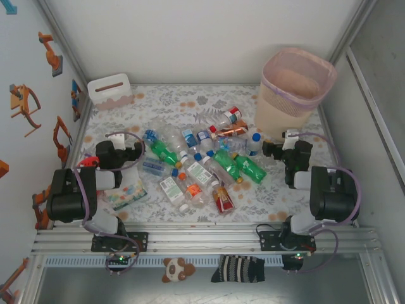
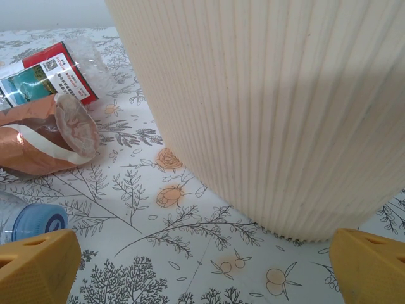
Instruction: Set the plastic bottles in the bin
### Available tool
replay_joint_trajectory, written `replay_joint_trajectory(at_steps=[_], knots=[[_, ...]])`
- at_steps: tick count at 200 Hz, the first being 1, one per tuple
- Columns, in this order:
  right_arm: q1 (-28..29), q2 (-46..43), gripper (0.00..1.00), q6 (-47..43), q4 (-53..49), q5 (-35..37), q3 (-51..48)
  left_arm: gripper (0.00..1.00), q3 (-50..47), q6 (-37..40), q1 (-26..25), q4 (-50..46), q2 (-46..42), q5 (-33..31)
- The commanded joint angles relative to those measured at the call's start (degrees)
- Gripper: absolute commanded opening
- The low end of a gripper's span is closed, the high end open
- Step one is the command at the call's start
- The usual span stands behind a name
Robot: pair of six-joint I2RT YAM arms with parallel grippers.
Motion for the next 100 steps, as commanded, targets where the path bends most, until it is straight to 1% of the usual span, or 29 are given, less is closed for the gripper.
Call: replay_joint_trajectory(at_steps=[1,74,90,100], knots=[[-0.25,0.43,0.99,-0.62,2.40,-0.71,-0.47,0.97,-0.45,0.65,0.69,1.67,-0.38,1.29],[-0.28,0.26,0.99,-0.45,2.49,-0.19,-0.60,0.97,-0.43,0.26,1.04,1.59,-0.38,0.87],[-0.28,-1.05,0.99,-0.42,1.83,-0.02,-0.79,0.97,-0.46,0.44,0.87,1.79,-0.69,1.12],[-0.27,-2.19,0.99,-0.35,1.62,0.28,-1.24,0.97,0.01,0.87,0.62,-0.14,-1.94,1.19]])
